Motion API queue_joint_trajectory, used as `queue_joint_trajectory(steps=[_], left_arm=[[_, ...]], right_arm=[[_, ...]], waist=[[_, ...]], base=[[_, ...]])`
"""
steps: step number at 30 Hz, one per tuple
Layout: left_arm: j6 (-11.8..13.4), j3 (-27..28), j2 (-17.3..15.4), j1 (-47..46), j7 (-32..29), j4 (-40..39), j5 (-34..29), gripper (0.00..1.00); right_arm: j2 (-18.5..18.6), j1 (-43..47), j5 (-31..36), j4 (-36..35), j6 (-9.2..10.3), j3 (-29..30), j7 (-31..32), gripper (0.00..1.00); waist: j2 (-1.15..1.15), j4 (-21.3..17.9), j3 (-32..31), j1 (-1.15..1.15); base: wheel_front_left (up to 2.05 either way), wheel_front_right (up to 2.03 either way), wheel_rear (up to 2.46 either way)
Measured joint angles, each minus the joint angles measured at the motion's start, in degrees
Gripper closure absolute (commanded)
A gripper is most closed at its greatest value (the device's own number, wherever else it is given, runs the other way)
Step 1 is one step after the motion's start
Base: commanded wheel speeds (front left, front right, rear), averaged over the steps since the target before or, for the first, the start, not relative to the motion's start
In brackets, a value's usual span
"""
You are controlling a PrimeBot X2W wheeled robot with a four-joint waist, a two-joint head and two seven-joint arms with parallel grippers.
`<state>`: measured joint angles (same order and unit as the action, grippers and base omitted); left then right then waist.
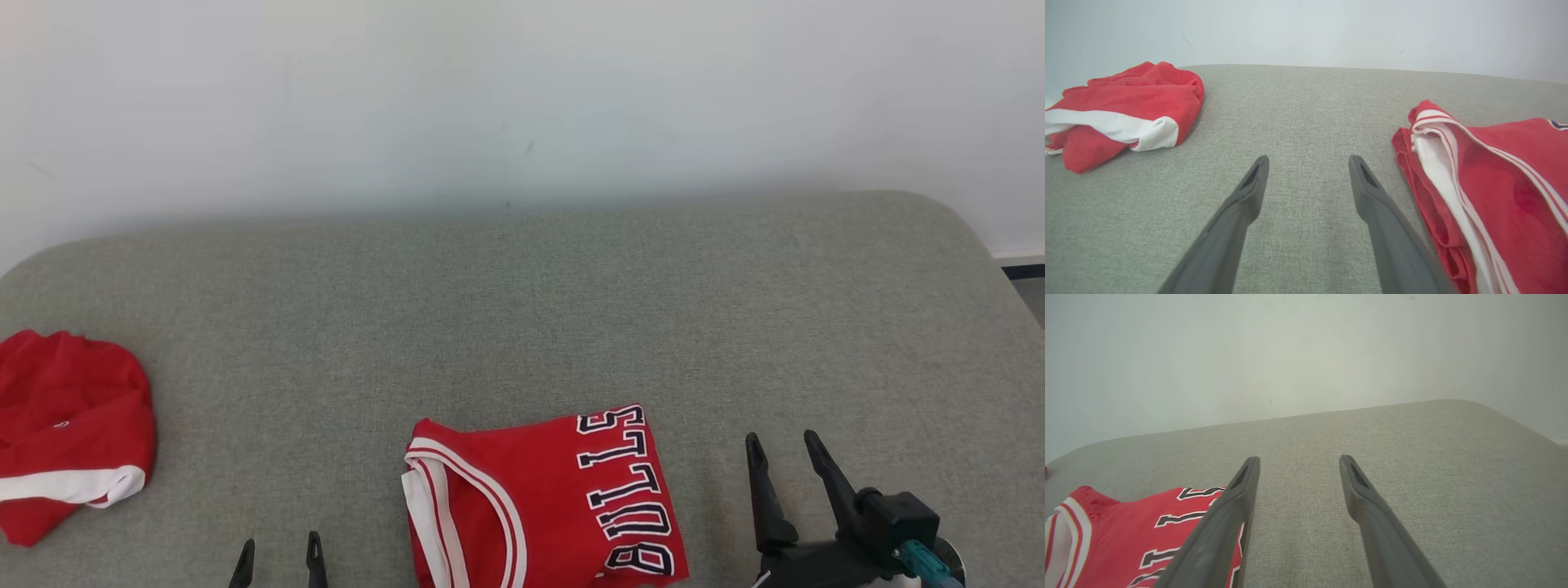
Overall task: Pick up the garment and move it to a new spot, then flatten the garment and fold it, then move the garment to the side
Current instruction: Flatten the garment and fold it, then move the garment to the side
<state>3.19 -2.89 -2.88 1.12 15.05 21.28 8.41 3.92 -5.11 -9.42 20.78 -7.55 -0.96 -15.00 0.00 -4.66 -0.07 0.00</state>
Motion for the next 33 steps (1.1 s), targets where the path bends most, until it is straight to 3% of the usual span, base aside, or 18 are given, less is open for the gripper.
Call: queue_joint_trajectory(steps=[18, 33], left_arm=[[-1.70, 1.14, 0.00, 3.81, 0.00, -3.26, -2.88, 0.00], [-1.53, 0.25, 0.01, 4.17, 0.00, -4.01, -2.83, 0.00]], right_arm=[[-0.91, 4.10, 0.74, -1.16, 0.00, 0.73, 0.01, 0.00], [-0.94, 3.93, -1.03, 1.25, 0.00, -1.00, -0.09, 0.00]], waist=[[0.00, -0.77, -3.29, 0.00], [0.00, 0.05, -1.67, 0.00]], base=[[0.00, 0.00, 0.00], [0.00, 0.00, 0.00]])
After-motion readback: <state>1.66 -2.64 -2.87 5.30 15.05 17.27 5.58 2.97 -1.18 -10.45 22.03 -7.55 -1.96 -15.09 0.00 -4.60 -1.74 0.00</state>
